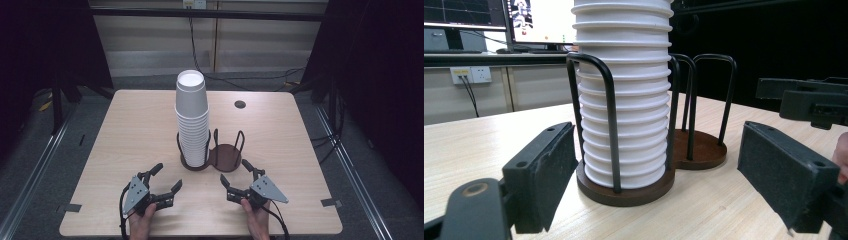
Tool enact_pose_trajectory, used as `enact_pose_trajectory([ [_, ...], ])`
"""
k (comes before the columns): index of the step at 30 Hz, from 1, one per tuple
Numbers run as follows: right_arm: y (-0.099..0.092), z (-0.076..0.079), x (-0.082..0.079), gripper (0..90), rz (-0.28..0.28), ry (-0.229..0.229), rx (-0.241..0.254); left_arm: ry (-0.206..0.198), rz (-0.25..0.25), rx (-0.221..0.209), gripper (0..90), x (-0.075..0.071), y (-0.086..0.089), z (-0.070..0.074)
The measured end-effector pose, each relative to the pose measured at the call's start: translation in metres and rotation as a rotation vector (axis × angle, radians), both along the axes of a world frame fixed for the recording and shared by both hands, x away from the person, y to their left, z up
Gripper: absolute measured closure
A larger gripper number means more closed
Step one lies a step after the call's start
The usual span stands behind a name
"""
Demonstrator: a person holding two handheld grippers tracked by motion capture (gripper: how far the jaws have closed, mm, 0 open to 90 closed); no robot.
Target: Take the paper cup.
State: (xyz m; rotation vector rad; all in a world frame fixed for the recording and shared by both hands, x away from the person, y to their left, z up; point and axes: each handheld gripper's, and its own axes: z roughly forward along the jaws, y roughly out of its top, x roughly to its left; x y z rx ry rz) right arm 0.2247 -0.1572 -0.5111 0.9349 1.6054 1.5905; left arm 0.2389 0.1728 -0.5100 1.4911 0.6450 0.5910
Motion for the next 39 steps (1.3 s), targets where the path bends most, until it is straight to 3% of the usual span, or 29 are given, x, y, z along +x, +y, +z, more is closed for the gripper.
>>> enact_pose_trajectory([
  [6, 0.0, 0.0, 0.001, 12.3, 0.004, 0.004, 0.012, -0.002, -0.002, 0.009, 15.5, 0.0, 0.001, 0.0],
  [13, 0.002, 0.001, 0.001, 12.3, 0.002, 0.006, -0.015, -0.001, -0.005, 0.0, 15.3, 0.0, 0.0, 0.0],
  [14, 0.002, 0.001, 0.001, 12.3, 0.021, 0.034, -0.014, -0.007, -0.004, 0.009, 15.4, 0.001, 0.001, 0.0],
  [21, 0.002, 0.002, 0.001, 12.4, 0.045, 0.048, -0.012, -0.008, -0.009, 0.004, 15.5, 0.0, 0.0, 0.0],
  [23, 0.006, 0.003, 0.003, 13.2, 0.047, 0.074, -0.038, -0.014, -0.011, 0.009, 15.5, 0.0, 0.001, 0.0],
  [26, 0.009, 0.004, 0.005, 16.6, 0.071, 0.113, -0.05, -0.012, -0.011, 0.008, 15.7, 0.0, 0.001, 0.0],
  [28, 0.01, 0.005, 0.006, 23.0, 0.116, 0.129, -0.066, -0.013, -0.011, 0.01, 15.7, 0.0, 0.001, 0.0],
  [29, 0.01, 0.005, 0.006, 23.0, 0.116, 0.129, -0.066, -0.013, -0.011, 0.01, 15.7, 0.0, 0.001, 0.0],
  [30, 0.011, 0.005, 0.005, 22.6, 0.12, 0.129, -0.108, -0.013, -0.011, 0.008, 15.7, 0.0, 0.001, 0.0],
  [33, 0.01, 0.006, 0.005, 22.8, 0.141, 0.149, -0.1, -0.014, -0.011, 0.009, 15.7, 0.0, 0.001, 0.0],
  [34, 0.009, 0.008, 0.005, 23.9, 0.156, 0.162, -0.119, -0.014, -0.011, 0.008, 15.7, 0.0, 0.001, 0.0],
  [37, 0.007, 0.011, 0.005, 23.7, 0.184, 0.176, -0.11, -0.013, -0.011, 0.009, 15.7, 0.0, 0.001, 0.0],
  [39, 0.006, 0.016, 0.004, 26.0, 0.217, 0.176, -0.075, -0.013, -0.011, 0.008, 15.7, 0.0, 0.001, 0.0],
])
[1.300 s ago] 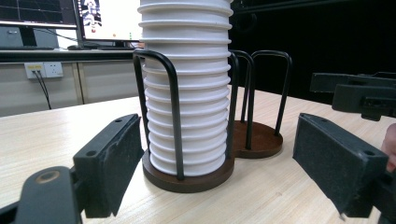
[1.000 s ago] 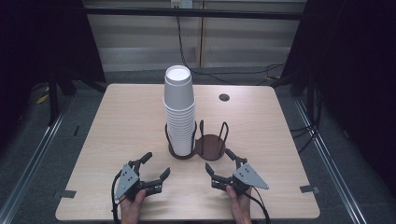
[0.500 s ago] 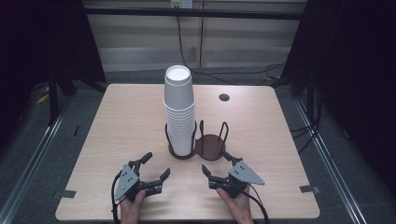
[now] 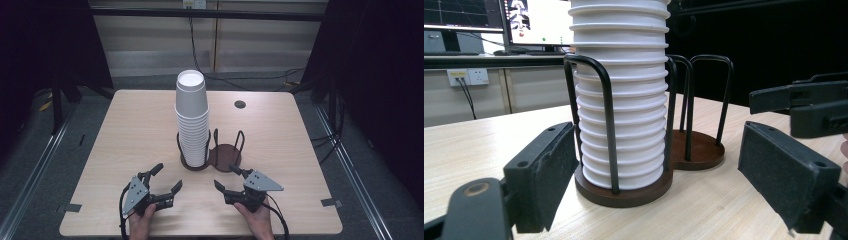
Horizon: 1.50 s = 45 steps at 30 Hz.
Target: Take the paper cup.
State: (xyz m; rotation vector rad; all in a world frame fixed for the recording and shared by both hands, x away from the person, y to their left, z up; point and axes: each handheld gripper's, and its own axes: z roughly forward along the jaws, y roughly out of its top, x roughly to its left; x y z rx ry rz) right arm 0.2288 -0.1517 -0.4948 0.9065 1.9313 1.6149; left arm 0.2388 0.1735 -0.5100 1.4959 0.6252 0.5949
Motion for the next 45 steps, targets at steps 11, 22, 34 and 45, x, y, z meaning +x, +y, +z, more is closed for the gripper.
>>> enact_pose_trajectory([
  [11, 0.008, 0.02, 0.007, 22.0, 0.048, -0.008, 0.049, 0.001, 0.0, 0.0, 15.7, 0.0, 0.0, 0.0],
  [22, 0.01, 0.039, 0.017, 15.1, 0.056, 0.019, 0.048, 0.001, -0.001, 0.0, 15.6, 0.0, 0.0, 0.0],
  [34, 0.014, 0.067, 0.03, 21.5, 0.062, 0.054, -0.006, 0.0, 0.002, 0.0, 15.7, 0.0, 0.0, 0.0],
  [45, 0.013, 0.1, 0.042, 16.4, 0.142, 0.079, 0.006, -0.001, 0.004, 0.002, 15.7, 0.0, 0.0, 0.0],
])
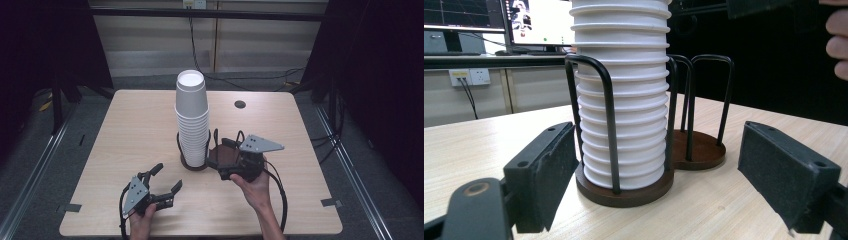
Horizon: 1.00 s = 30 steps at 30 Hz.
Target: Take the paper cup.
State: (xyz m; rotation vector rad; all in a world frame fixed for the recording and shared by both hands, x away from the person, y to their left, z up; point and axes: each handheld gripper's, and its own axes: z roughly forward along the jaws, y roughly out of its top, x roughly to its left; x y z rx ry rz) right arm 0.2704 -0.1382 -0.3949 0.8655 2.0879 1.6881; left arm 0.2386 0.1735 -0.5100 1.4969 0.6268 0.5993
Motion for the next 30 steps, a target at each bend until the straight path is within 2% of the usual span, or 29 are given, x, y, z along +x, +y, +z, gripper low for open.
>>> enact_pose_trajectory([
  [3, 0.001, 0.006, 0.003, 16.6, 0.016, 0.004, -0.007, 0.0, 0.003, 0.001, 15.7, 0.0, 0.0, 0.0],
  [6, 0.002, 0.02, 0.01, 18.4, 0.044, -0.007, -0.01, -0.004, 0.005, 0.006, 15.7, 0.0, 0.001, 0.0],
  [12, 0.004, 0.036, 0.021, 18.0, 0.055, -0.02, -0.018, 0.001, 0.002, -0.003, 15.7, -0.001, 0.001, 0.0],
  [25, 0.01, 0.061, 0.041, 13.5, 0.066, -0.029, -0.011, 0.002, -0.004, -0.006, 15.8, 0.0, 0.001, 0.0],
  [28, 0.012, 0.069, 0.046, 15.7, 0.078, -0.022, -0.031, 0.004, -0.001, 0.005, 15.8, 0.0, 0.002, 0.0],
  [30, 0.013, 0.074, 0.048, 15.5, 0.071, -0.027, -0.036, 0.006, -0.005, -0.006, 15.7, 0.0, 0.001, 0.0],
])
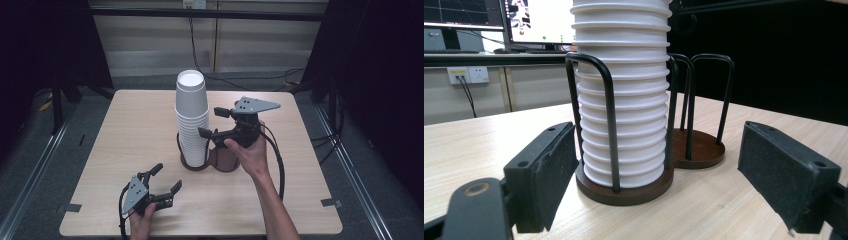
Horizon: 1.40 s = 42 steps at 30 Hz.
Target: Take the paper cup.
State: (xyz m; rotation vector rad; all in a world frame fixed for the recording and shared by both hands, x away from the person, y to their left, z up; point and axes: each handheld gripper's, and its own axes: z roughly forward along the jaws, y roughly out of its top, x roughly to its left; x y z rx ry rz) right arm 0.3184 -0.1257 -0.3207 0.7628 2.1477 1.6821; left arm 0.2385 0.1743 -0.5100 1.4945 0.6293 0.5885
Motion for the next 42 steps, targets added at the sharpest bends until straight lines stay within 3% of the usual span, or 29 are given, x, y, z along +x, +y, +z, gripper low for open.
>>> enact_pose_trajectory([
  [7, 0.004, 0.016, 0.008, 13.2, 0.012, -0.003, 0.011, -0.005, -0.001, 0.001, 15.7, 0.0, 0.0, 0.0],
  [17, 0.015, 0.036, 0.018, 13.1, 0.016, -0.026, -0.033, -0.008, -0.003, 0.002, 15.7, 0.0, 0.0, 0.0],
  [30, 0.026, 0.055, 0.044, 13.7, 0.03, 0.032, -0.072, -0.006, -0.005, 0.0, 15.7, 0.0, 0.0, 0.0],
  [42, 0.036, 0.068, 0.055, 13.5, 0.024, 0.039, -0.114, -0.008, -0.005, 0.002, 15.7, 0.0, 0.001, 0.0],
])
